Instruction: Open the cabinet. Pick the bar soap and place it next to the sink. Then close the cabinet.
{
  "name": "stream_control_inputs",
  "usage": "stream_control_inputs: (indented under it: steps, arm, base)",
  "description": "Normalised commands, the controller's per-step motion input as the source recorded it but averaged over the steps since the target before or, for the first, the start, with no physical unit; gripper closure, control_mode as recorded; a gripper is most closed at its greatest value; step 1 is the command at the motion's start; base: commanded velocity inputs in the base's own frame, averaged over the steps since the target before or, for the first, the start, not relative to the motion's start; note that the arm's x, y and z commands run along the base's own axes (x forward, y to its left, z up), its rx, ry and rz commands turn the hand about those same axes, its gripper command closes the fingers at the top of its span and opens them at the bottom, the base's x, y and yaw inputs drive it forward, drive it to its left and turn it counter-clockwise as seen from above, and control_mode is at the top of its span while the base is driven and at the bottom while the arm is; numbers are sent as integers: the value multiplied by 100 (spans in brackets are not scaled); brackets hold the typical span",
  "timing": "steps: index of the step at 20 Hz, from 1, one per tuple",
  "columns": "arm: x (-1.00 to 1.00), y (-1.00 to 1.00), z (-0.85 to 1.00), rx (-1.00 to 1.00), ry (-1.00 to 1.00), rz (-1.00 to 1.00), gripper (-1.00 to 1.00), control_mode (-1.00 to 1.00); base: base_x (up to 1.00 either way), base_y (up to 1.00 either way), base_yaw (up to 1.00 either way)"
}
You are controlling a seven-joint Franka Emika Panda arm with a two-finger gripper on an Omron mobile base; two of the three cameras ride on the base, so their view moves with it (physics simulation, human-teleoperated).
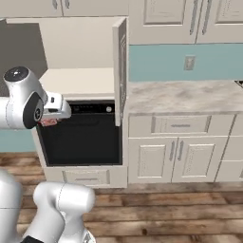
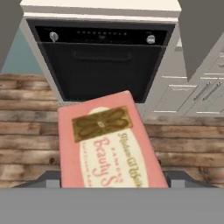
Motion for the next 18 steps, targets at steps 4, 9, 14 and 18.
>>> stream_control_inputs:
  steps: [4,9,14,18]
  arm:
    - [0,0,0,0,0,0,100,100]
    - [0,0,0,0,0,0,100,100]
    - [0,0,0,0,0,0,100,100]
    - [0,0,0,0,0,0,100,100]
  base:
    - [-32,-24,-40]
    - [-17,-14,-41]
    - [-17,-9,-41]
    - [-18,-8,-41]
